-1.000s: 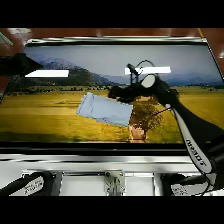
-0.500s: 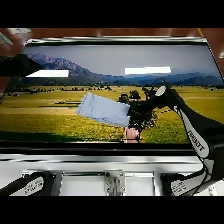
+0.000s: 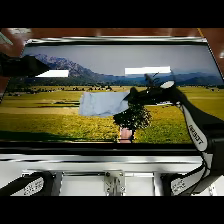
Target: Fold the shirts.
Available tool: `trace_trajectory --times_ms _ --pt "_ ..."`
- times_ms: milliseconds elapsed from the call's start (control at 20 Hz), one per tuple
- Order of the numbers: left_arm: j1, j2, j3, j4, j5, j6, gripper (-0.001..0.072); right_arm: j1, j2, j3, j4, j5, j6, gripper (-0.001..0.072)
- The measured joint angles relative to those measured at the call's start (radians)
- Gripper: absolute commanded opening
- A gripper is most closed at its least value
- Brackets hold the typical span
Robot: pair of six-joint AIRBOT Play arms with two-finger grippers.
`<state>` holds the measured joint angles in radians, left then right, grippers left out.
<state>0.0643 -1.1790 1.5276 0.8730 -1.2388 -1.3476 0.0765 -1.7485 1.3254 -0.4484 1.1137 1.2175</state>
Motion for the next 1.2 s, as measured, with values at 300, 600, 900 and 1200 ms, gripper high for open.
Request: trace_trajectory --times_ms 300,600,900,1200 --pt "-0.013 0.0 0.0 0.008 0.012 -0.023 0.0038 -0.307 0.13 0.202 -0.069 0.174 0.062 0.0058" --pt "-0.014 0.0 0.0 0.056 -0.002 -0.063 0.0039 -0.734 0.168 0.248 -0.298 0.302 0.083 0.0058" --pt "-0.015 0.0 0.0 0.074 -0.016 -0.077 0.0039 -1.136 0.179 0.157 -0.532 0.339 0.145 0.0057" --pt "-0.015 0.0 0.0 0.132 -0.02 -0.079 0.0039 -1.335 0.313 -0.166 -0.669 0.332 0.169 0.0058"
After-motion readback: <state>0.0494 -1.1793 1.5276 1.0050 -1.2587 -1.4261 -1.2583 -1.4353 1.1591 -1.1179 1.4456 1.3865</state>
